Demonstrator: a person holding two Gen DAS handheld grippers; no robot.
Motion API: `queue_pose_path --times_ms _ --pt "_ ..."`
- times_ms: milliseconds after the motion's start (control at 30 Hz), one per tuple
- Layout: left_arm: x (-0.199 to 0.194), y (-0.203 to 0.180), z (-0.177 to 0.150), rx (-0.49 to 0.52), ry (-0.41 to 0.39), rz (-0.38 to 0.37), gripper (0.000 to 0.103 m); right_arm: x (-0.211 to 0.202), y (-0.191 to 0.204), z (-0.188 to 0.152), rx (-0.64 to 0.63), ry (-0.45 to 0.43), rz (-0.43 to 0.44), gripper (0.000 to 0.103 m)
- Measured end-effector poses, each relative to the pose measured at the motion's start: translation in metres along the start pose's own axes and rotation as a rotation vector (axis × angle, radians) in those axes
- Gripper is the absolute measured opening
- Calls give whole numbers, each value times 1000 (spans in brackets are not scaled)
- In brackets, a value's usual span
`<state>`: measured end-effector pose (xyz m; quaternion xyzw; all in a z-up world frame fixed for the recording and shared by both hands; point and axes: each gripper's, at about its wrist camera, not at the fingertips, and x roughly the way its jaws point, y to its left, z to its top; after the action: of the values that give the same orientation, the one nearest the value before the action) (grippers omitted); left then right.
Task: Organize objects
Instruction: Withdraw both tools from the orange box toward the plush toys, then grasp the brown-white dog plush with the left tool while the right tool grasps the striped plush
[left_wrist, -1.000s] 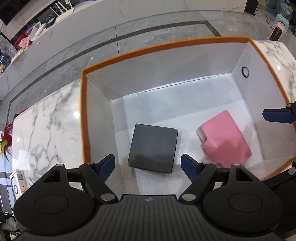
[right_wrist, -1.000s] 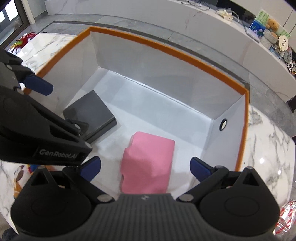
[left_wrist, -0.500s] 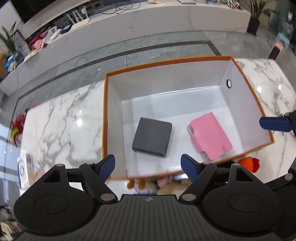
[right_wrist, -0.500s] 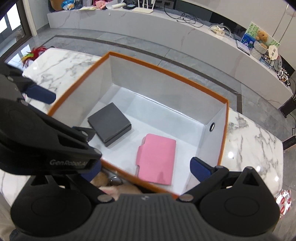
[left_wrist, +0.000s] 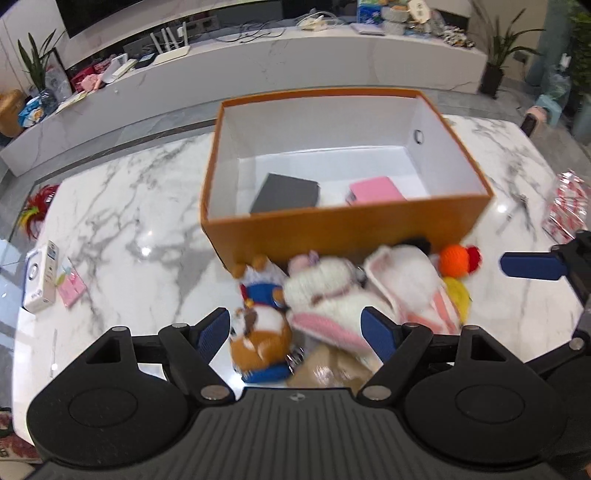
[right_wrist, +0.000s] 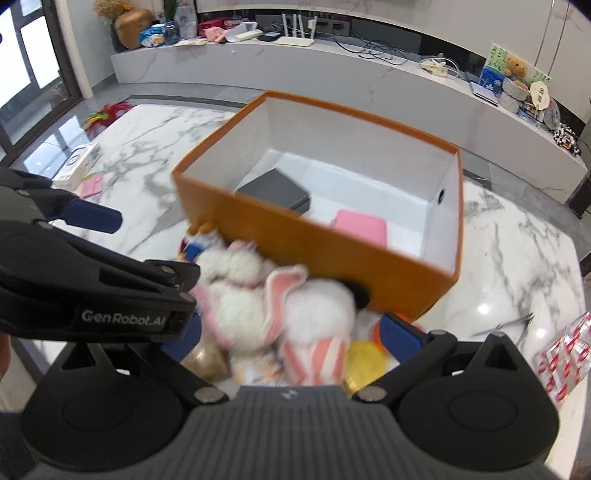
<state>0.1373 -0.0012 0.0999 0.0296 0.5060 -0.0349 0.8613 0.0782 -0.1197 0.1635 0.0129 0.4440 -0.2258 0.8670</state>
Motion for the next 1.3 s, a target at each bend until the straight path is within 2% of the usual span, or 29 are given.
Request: queue_pose_path --times_ms 200,333,433,500,633,767,967,1067,1200,1300 --pt "6 12 -36 -62 -49 -65 92 -1 0 -38 9 -66 40 102" --pt "21 24 -52 -104 -98 -51 92 11 -5 -53 11 -108 32 102" --pt "33 40 -62 -136 -136 -49 92 19 -15 -60 39 -171 21 102" --pt "39 48 -62 -131 -131 -37 92 23 -24 -64 69 -203 10 102" --pt "40 51 -59 -103 -154 -57 92 23 -36 -56 79 -223 19 102" --pt "57 48 -61 -84 -125 -107 92 28 -40 -52 72 -237 67 102" --pt "79 42 -65 -6 -110 -39 92 46 -37 -56 25 -213 75 102" --pt "88 48 -63 -22 -128 -7 92 53 -34 -56 7 -214 79 102" --pt "105 58 -58 -78 -106 -54 93 63 -28 -56 -32 -230 81 102" --pt "118 59 -55 -88 -80 -57 93 72 -27 -56 -53 -229 69 102"
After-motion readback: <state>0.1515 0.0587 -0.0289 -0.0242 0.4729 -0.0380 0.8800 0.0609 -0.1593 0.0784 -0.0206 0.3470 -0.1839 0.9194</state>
